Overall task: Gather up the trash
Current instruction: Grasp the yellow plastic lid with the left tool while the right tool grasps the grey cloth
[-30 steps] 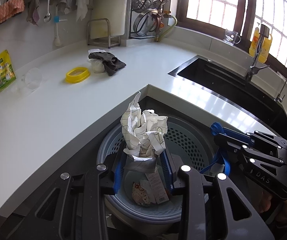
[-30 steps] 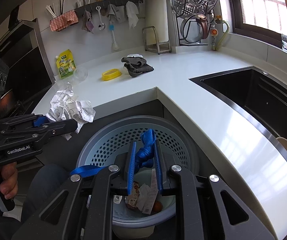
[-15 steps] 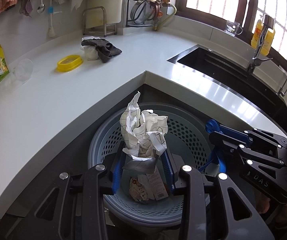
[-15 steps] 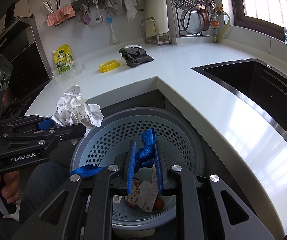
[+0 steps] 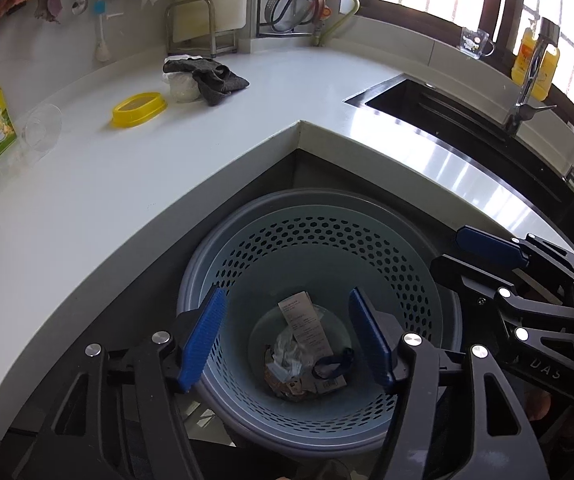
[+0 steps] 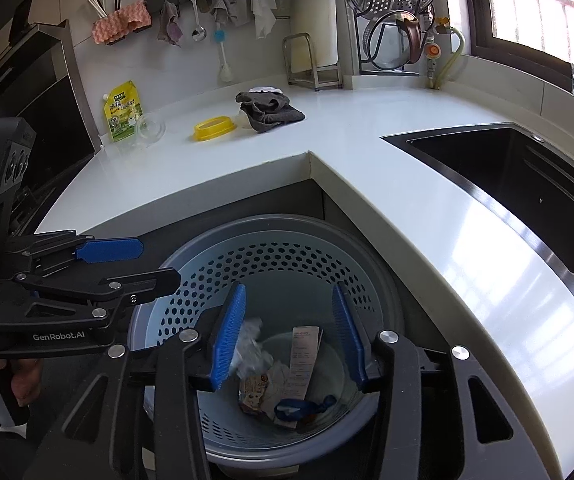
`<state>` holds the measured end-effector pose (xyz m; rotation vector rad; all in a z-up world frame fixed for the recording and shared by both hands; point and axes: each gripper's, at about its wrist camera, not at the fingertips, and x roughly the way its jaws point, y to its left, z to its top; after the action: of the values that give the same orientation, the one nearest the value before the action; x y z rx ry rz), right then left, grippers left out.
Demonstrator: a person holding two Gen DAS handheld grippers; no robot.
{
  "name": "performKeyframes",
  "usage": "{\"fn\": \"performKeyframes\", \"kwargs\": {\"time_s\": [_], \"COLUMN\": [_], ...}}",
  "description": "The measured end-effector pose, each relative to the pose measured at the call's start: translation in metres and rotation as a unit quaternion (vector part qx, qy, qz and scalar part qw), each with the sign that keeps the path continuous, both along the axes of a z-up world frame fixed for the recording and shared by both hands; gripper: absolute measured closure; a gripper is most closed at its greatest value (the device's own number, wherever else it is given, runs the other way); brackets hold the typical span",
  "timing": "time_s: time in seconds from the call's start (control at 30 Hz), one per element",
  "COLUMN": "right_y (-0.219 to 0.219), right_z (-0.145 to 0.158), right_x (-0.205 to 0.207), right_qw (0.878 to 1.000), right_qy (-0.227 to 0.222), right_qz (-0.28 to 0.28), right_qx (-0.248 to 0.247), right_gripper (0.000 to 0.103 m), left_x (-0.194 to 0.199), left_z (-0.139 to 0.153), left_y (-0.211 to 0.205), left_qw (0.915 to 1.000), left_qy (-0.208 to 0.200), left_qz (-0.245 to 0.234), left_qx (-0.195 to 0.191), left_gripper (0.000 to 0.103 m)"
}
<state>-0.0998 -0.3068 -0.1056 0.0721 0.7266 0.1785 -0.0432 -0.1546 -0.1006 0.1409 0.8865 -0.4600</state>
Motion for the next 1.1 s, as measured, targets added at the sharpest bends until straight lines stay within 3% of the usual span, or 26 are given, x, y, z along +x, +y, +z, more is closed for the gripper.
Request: {"fn": "performKeyframes", "kwargs": {"time_s": [0.47,0.87,1.1], "right_y": [0.019,0.042,0.049], "right_z": [0.029,0.059,0.060], "right_x": [0.022,0.077,0.117], "right_qw": [0.999,0.998,0.998], "right_qy": [-0.032,-0.059,-0.055], "right_qz": [0.016,0.025,0.021], "right_qx": [-0.001,0.004,0.012], "right_gripper": [0.041,0.034,0.033], "left_x": [0.011,0.051,0.092], "left_z": [0.032,0.065,0.078], "left_y": [0.042,0.086,0.100], "left_qw": [0.9974,0.9929,0.9915], "left_qy": [-0.041,-0.081,-0.095], "left_qz": [0.054,0.084,0.088], "left_qx": [-0.026,-0.021,-0.007], "left_gripper": [0.012,0.009,0.008]}}
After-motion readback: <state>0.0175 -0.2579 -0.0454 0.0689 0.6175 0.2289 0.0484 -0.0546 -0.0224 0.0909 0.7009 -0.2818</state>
